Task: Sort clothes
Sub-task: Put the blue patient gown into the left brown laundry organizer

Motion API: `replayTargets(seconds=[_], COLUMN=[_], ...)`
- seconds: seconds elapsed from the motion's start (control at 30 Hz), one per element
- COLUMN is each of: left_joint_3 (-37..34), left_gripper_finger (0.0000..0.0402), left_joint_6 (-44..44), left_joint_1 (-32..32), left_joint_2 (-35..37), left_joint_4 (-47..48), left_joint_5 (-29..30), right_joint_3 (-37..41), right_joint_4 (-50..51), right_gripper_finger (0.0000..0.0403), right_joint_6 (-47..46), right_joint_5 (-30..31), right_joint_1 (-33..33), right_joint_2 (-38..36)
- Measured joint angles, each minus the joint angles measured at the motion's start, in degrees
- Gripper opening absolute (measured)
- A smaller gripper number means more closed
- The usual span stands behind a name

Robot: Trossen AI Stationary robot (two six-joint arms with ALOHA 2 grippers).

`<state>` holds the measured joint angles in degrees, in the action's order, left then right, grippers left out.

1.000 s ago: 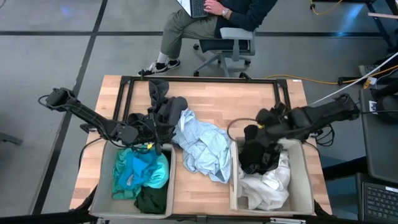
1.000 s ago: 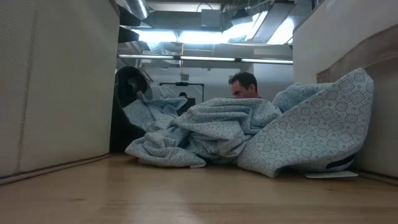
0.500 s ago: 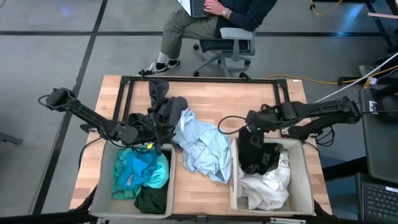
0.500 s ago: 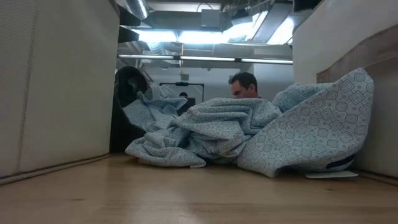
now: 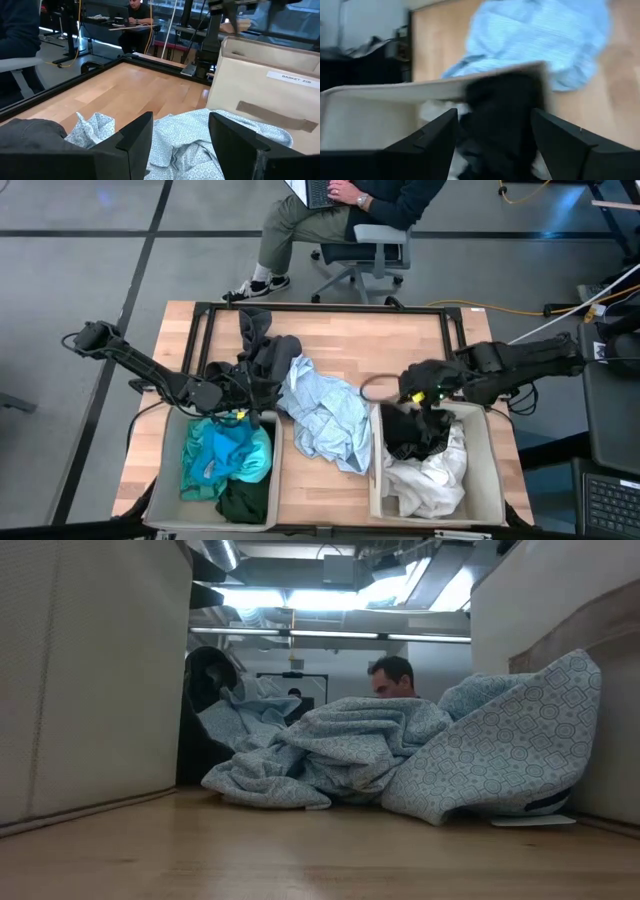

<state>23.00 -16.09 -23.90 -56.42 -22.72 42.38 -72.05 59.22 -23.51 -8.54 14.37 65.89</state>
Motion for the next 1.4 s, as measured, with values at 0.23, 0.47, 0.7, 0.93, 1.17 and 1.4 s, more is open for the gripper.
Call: replayTargets(seconds=[0.23,0.47,0.7,0.93,1.17,1.4], left_joint_3=[0.0,0.0,0.0,0.0,0.0,0.0], left_gripper_finger=[0.0182,0.0182,0.0182,0.0182,0.0182,0.0182], left_joint_6=[0.2,0.2,0.2,0.0,0.3,0.3], left_joint_1=[0.0,0.0,0.0,0.0,0.0,0.0], left_joint_2=[0.0,0.0,0.0,0.0,0.0,0.0], left_joint_4=[0.0,-0.1,-0.4,-0.3,-0.2,-0.2], left_joint_5=[0.0,0.0,0.0,0.0,0.0,0.0], right_joint_3=[5.6,5.5,3.5,3.4,3.3,-6.1], right_joint_4=[-5.1,-7.9,-24.2,-36.4,-40.3,-31.5], right_gripper_finger=[0.0253,0.0253,0.0253,0.0253,0.0253,0.0253], right_joint_6=[-3.4,-7.0,2.6,18.6,23.7,22.4], right_joint_5=[4.6,6.5,11.3,22.1,25.0,15.6], right_joint_1=[7.5,10.5,10.4,10.3,4.5,-3.1], right_joint_2=[0.8,0.8,0.8,4.0,10.8,22.7])
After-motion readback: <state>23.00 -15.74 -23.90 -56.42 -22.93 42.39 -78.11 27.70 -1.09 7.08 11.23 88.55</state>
